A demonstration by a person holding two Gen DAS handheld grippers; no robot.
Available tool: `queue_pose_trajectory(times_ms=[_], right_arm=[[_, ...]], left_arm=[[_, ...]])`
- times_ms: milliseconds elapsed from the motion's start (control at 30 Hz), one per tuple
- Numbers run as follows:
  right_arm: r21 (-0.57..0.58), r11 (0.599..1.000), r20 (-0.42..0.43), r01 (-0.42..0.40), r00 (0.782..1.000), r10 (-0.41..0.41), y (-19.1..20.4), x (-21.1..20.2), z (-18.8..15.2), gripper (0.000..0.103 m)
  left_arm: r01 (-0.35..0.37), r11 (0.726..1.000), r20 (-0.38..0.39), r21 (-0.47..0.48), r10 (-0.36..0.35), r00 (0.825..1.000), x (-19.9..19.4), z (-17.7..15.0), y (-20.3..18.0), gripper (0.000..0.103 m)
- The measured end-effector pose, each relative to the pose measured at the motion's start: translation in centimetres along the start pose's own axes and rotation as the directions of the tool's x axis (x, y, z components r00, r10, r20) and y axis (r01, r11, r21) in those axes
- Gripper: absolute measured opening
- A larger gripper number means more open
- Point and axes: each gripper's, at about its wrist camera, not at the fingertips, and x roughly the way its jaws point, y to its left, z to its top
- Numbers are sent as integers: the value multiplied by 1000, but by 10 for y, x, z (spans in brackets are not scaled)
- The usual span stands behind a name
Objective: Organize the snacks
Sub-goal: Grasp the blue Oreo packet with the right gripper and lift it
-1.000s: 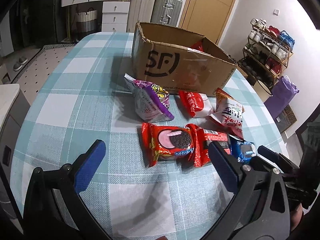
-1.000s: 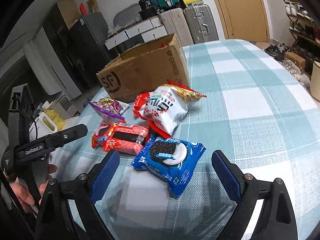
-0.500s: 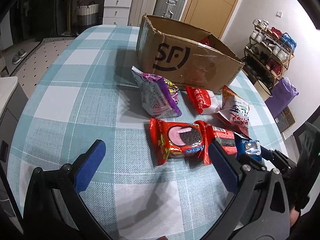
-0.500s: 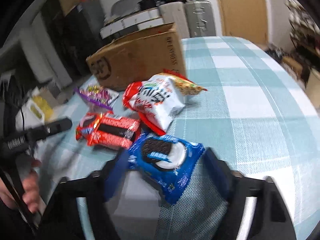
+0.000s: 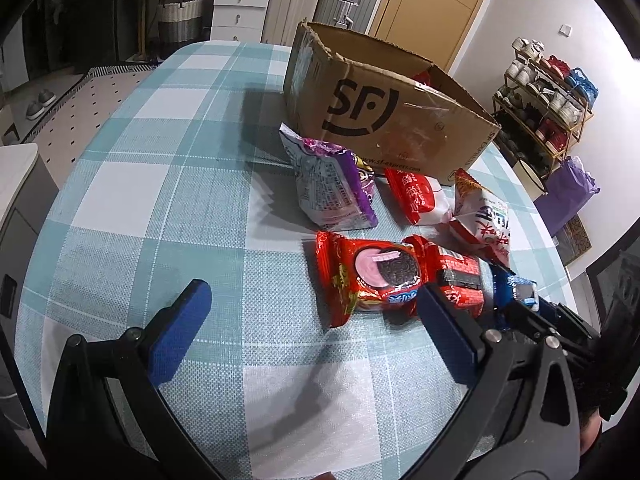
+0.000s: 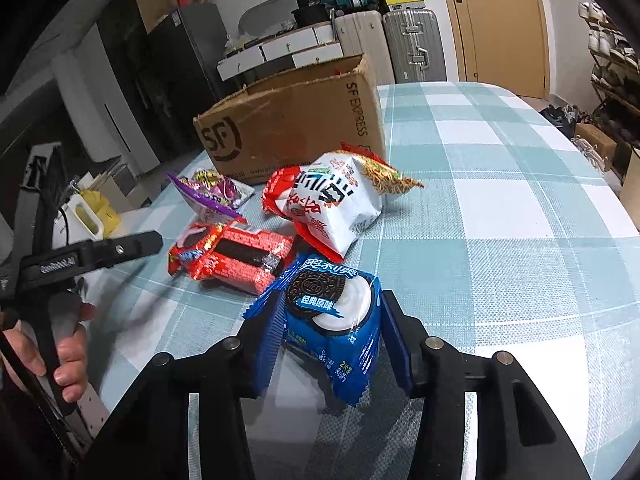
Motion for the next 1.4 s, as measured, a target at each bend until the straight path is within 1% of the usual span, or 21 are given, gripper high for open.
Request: queue_pose_trajectory(times_ms=[233,367,600,1000,1267,1367,1400], right_arm=[[48,998,26,-39,999,38,-9,-9,1,47],[55,998,34,-40,999,38,-12,-14,-1,47],[74,995,58,-60,997,56,-20,-20,-3,47],[94,993,92,-66,994,58,-30,-31,-4,47],[105,992,103,-68,993,57,-34,-34,-4,47],[109,992,105,-69,993,57,-35,-35,-5,47],[110,992,106,-69,993,58,-35,-35,-5,47]], left_arm=[[5,1000,-42,24,-4,999,11,4,-10,102],[6,1000,-63,12,-5,998,20,4,-12,102],[0,1000,-88,25,3,996,34,6,-20,102],[-21,998,-106,51,26,994,50,14,-35,102],[-27,998,-94,53,32,995,53,14,-37,102],[-44,997,-91,71,51,995,55,12,-39,101],[-48,996,-87,77,54,995,55,12,-41,100]])
